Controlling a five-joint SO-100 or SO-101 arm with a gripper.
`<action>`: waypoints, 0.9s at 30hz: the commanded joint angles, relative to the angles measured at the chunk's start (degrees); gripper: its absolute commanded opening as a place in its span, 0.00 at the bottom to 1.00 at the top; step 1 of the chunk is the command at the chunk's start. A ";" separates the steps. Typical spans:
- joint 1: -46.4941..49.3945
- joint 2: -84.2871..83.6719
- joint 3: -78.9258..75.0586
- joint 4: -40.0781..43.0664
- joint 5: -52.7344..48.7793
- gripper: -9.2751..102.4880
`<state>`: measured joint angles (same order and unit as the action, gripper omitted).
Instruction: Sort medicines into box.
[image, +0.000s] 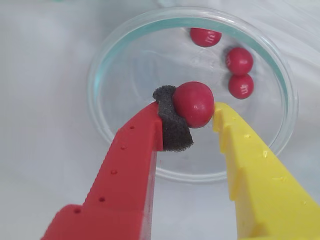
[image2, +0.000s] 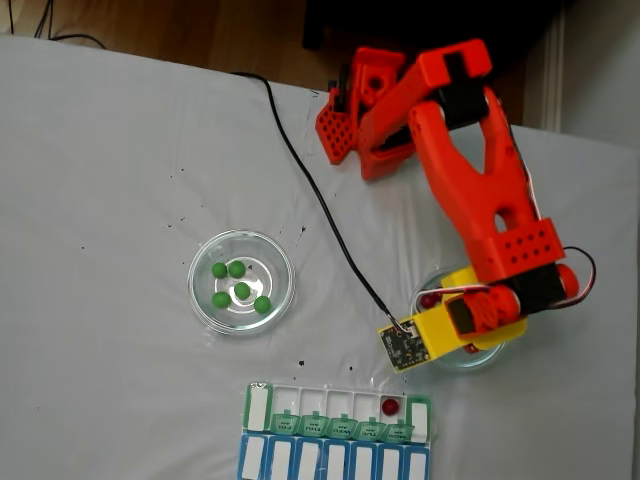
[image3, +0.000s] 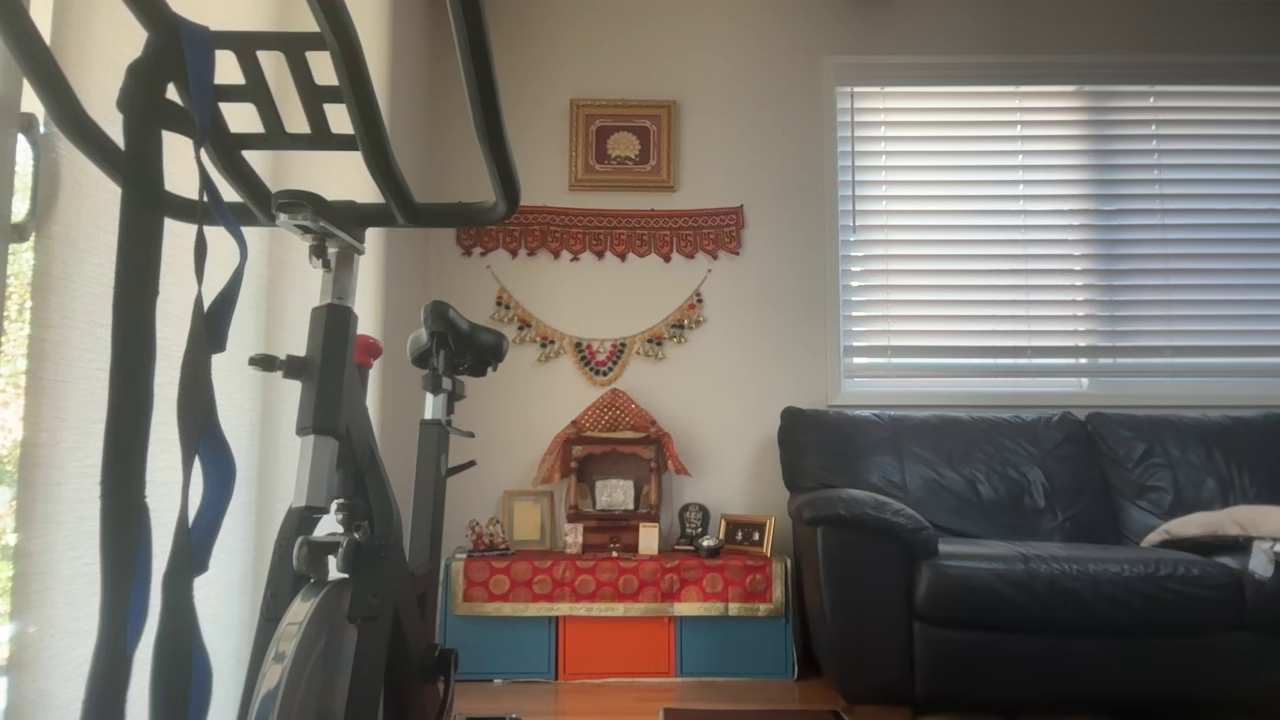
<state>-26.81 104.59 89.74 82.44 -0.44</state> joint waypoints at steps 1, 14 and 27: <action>1.93 5.98 -5.80 -0.26 0.09 0.09; 10.20 1.49 -10.28 -5.01 -0.88 0.09; 18.02 -13.80 -22.94 -5.63 -2.55 0.09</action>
<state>-9.32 89.82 73.21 77.17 -2.55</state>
